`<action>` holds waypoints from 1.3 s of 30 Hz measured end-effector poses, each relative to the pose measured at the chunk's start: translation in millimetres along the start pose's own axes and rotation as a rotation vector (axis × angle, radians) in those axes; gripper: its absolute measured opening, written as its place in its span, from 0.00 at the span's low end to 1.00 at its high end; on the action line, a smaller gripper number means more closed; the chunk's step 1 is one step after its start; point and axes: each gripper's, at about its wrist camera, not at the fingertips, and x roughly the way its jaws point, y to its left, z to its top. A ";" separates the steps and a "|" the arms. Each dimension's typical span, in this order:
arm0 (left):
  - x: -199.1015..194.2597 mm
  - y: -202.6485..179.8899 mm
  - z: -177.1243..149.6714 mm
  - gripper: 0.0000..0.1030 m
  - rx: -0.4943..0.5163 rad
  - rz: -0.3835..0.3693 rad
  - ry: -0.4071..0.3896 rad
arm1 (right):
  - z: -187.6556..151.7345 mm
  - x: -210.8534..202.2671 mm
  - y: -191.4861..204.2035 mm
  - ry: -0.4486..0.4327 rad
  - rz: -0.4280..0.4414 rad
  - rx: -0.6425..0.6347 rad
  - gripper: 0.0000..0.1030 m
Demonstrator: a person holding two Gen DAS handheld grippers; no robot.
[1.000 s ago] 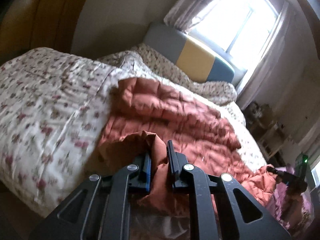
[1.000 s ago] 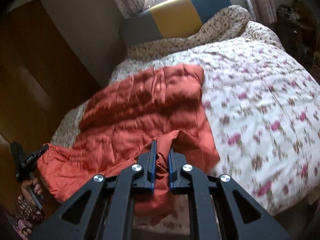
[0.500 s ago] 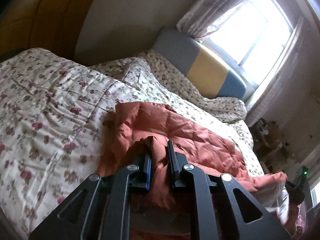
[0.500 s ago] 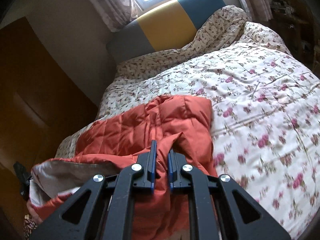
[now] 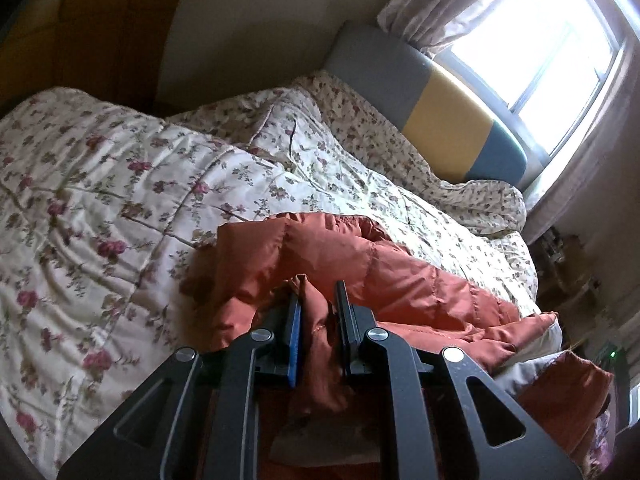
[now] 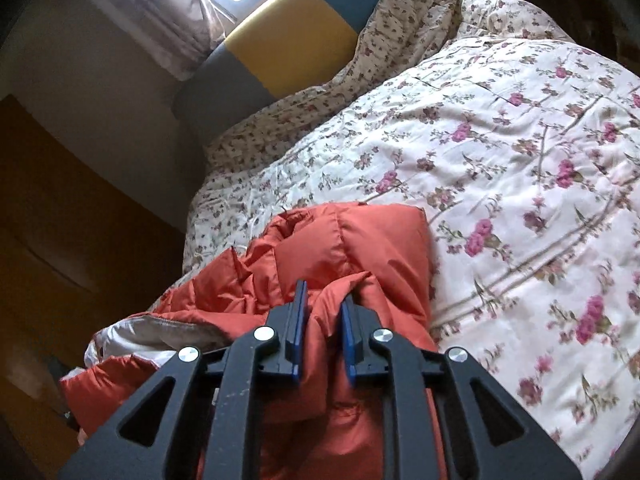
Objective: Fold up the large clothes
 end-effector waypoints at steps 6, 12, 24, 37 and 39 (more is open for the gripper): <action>-10.5 29.3 12.7 0.77 -0.164 -0.077 -0.101 | 1.5 -12.3 0.7 -0.105 0.071 -0.060 0.61; -48.5 61.6 0.4 0.91 -0.205 -0.136 -0.186 | -7.1 -31.9 -6.7 -0.117 -0.003 -0.176 0.90; 7.6 55.1 -69.5 0.93 -0.098 -0.179 0.113 | -20.0 28.8 -53.2 0.192 0.169 0.068 0.93; -40.2 39.8 -107.9 0.29 0.014 -0.221 0.190 | -44.0 -2.5 -51.9 0.297 0.253 0.041 0.45; -52.3 39.7 -119.4 0.29 0.025 -0.226 0.198 | -53.1 -15.2 -55.9 0.311 0.262 0.039 0.45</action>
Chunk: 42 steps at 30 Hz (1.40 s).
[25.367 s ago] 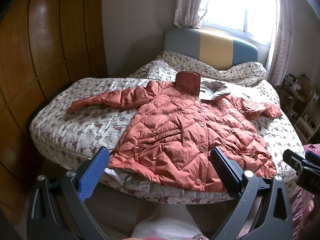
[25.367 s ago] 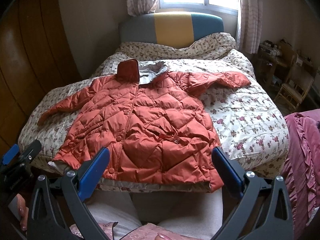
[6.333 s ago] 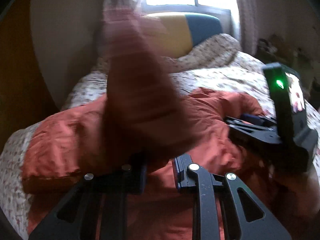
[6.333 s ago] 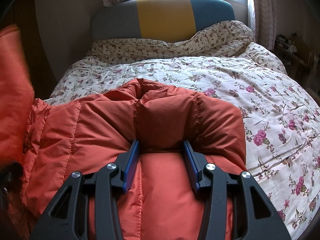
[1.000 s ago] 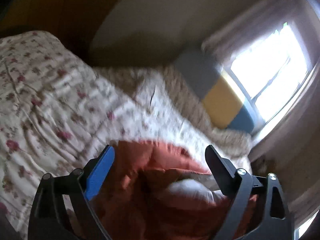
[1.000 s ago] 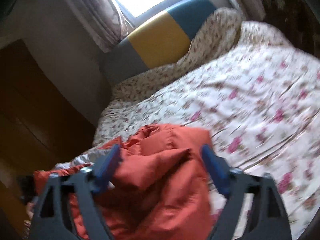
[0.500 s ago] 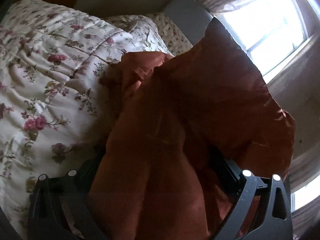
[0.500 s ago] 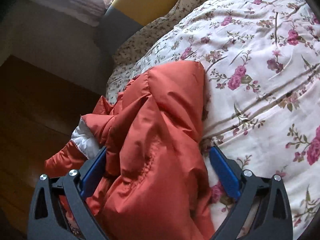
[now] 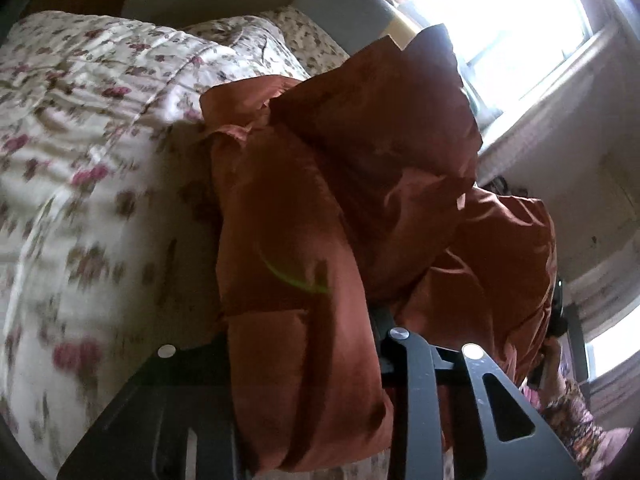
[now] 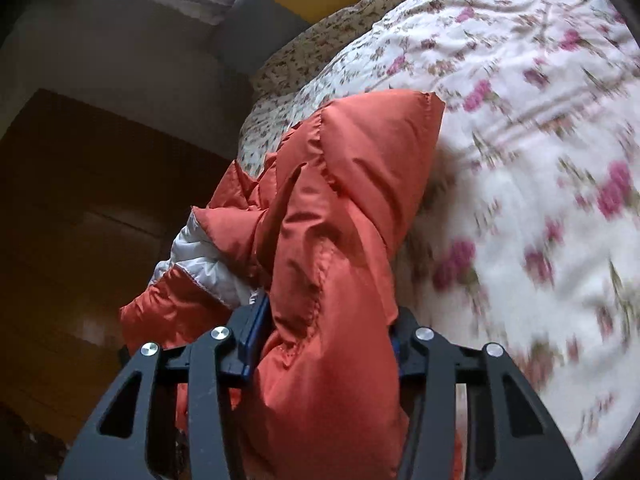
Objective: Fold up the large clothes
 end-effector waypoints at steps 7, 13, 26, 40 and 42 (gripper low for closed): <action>-34.3 -7.5 -41.0 0.59 0.004 0.035 -0.034 | -39.1 -41.7 8.7 -0.086 -0.076 -0.071 0.70; -70.4 -26.1 -35.9 0.78 0.079 0.041 -0.193 | -47.0 -71.2 50.8 -0.229 -0.150 -0.298 0.91; -6.4 -54.5 59.2 0.39 0.222 0.154 -0.150 | -31.9 -5.3 112.2 -0.115 -0.429 -0.643 0.32; 32.7 -46.5 121.0 0.18 0.031 0.362 -0.288 | 58.2 26.3 86.5 -0.207 -0.439 -0.247 0.28; 52.5 -42.5 118.5 0.18 0.049 0.432 -0.263 | 60.5 38.3 83.0 -0.214 -0.486 -0.265 0.35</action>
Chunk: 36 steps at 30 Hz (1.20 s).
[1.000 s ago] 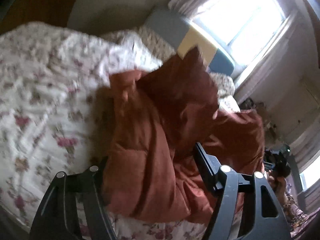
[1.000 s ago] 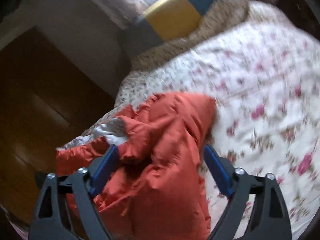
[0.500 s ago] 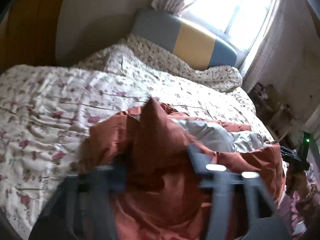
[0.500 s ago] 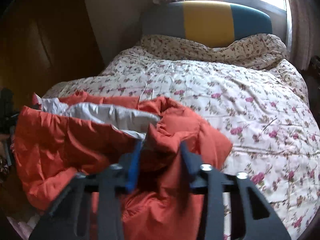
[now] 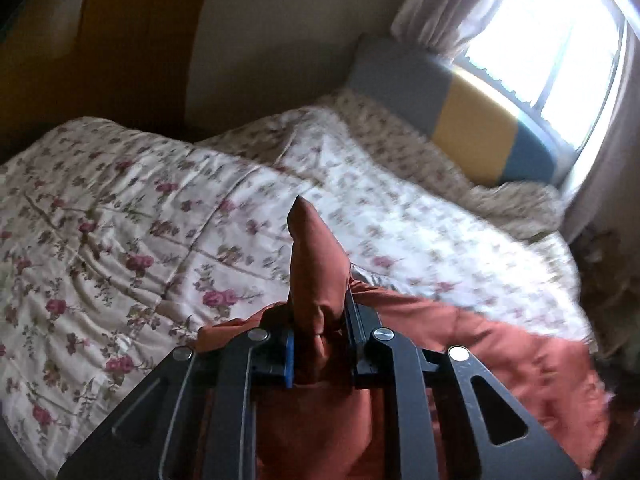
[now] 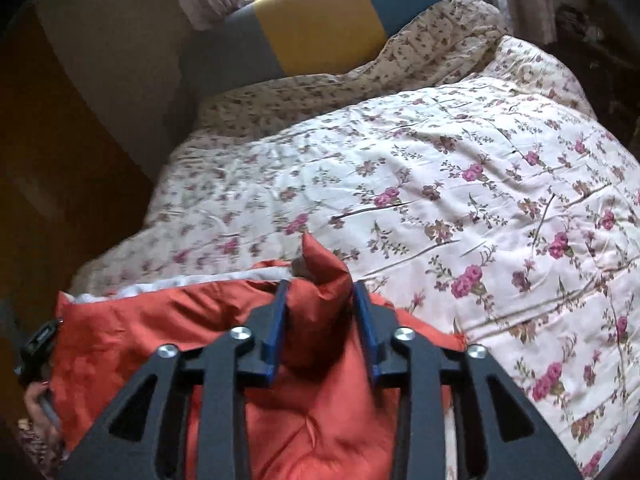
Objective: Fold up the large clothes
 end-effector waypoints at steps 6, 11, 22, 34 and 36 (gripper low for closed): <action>32.4 8.5 -18.8 0.24 0.027 0.018 0.030 | -18.3 36.2 -5.6 0.018 -0.074 -0.072 0.46; 48.9 28.0 -24.6 0.33 -0.069 -0.058 0.069 | -23.0 51.9 -17.1 0.005 -0.038 -0.021 0.51; 36.3 14.3 -29.0 0.33 -0.009 0.029 0.048 | -20.2 27.6 -4.4 -0.024 -0.095 -0.057 0.62; -81.9 -40.9 -51.2 0.80 0.000 -0.178 -0.100 | -47.3 -58.8 86.6 -0.117 0.029 -0.231 0.81; -83.7 -71.0 -58.7 0.80 0.118 -0.188 -0.095 | -51.7 -54.3 98.3 -0.086 0.045 -0.246 0.81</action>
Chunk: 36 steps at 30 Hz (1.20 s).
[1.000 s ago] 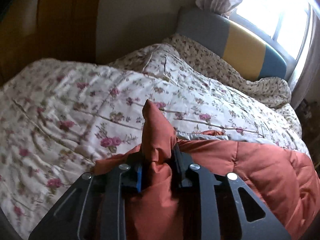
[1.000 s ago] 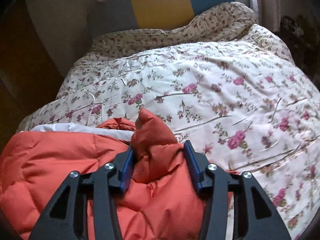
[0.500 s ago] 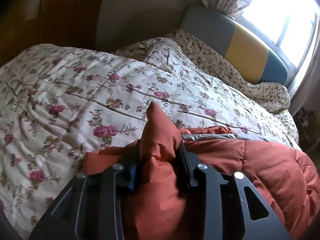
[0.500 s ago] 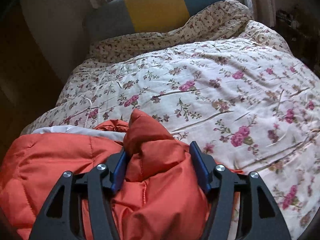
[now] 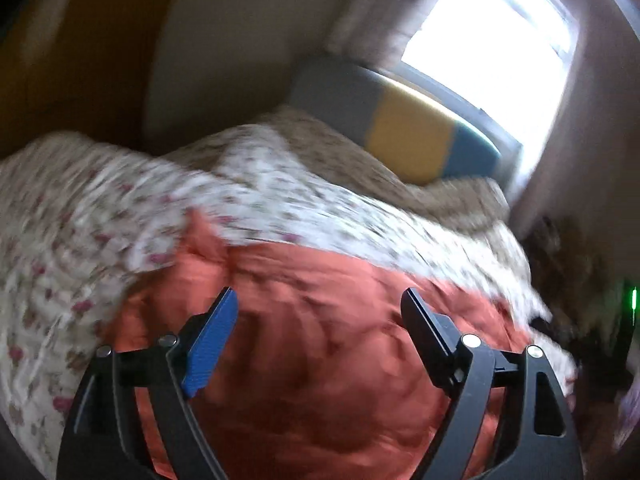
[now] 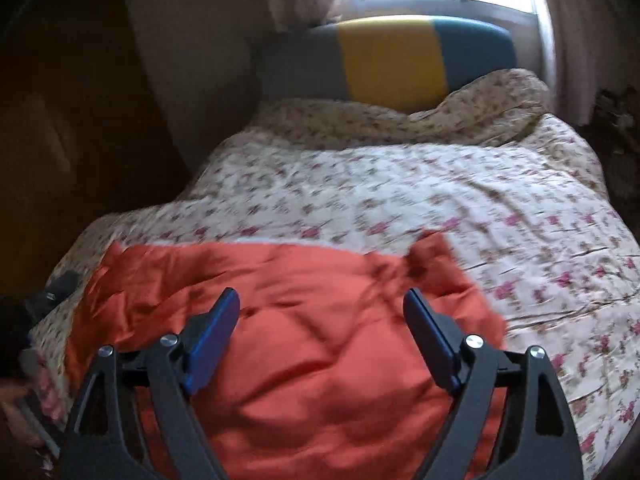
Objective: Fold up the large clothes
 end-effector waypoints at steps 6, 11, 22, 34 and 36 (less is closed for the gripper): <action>43.4 -46.0 -15.0 0.79 0.158 0.054 0.116 | -12.9 28.9 22.9 0.096 -0.005 -0.022 0.76; 67.8 -51.7 -23.3 0.40 0.181 0.092 0.160 | -12.6 40.1 19.6 0.101 -0.014 -0.034 0.31; 112.1 -57.5 -28.0 0.31 0.262 0.118 0.182 | -20.8 83.7 17.0 0.086 -0.050 -0.085 0.28; 73.6 -52.7 19.0 0.72 0.118 0.113 0.112 | 30.7 39.0 27.5 -0.027 0.004 -0.037 0.46; 83.9 -50.7 34.9 0.72 0.108 0.172 0.086 | 38.3 61.3 30.0 -0.004 -0.026 -0.022 0.46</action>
